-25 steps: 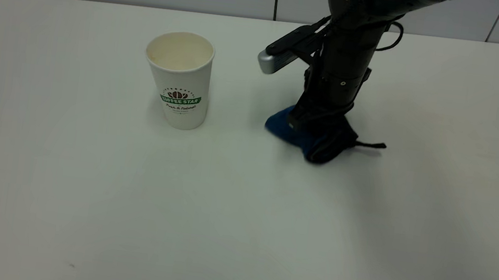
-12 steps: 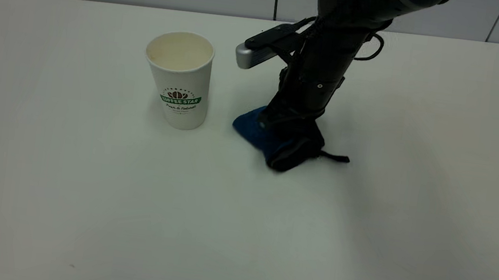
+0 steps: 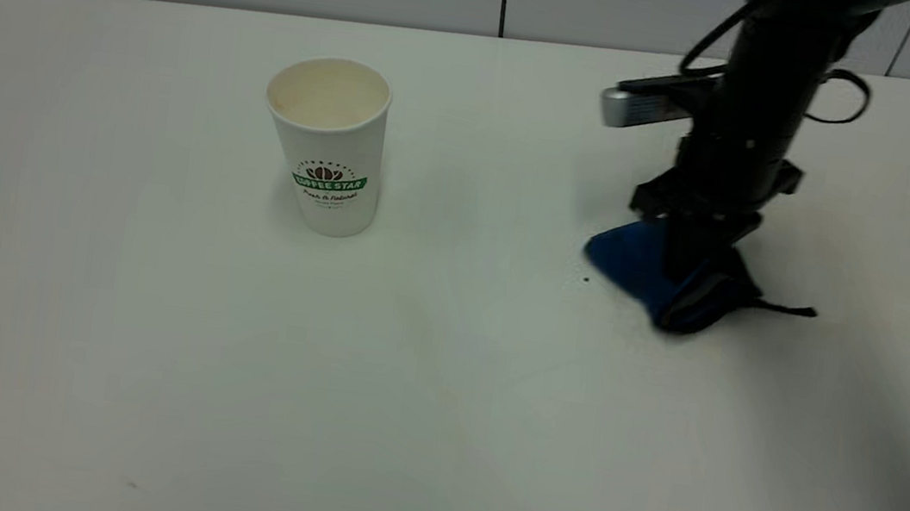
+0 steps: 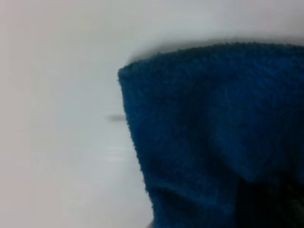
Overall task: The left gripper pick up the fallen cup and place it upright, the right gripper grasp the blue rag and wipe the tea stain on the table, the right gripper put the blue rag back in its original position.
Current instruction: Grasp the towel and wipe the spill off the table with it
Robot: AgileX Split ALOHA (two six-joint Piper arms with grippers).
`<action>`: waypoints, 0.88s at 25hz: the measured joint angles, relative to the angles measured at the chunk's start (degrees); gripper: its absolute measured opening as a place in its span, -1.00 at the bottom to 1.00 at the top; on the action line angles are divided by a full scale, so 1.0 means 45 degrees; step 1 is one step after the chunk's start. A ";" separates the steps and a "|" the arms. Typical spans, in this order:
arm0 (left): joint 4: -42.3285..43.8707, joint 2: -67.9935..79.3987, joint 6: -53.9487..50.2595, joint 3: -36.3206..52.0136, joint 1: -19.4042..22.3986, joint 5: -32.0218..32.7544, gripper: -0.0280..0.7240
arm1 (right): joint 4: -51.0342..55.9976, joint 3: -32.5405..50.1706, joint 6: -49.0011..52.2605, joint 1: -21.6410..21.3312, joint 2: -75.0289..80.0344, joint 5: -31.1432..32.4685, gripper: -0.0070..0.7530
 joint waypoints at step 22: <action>0.0000 0.0000 0.0000 0.0000 0.0000 0.0000 0.62 | -0.2214 0.0084 0.3437 -0.1781 -0.1063 -0.0457 0.67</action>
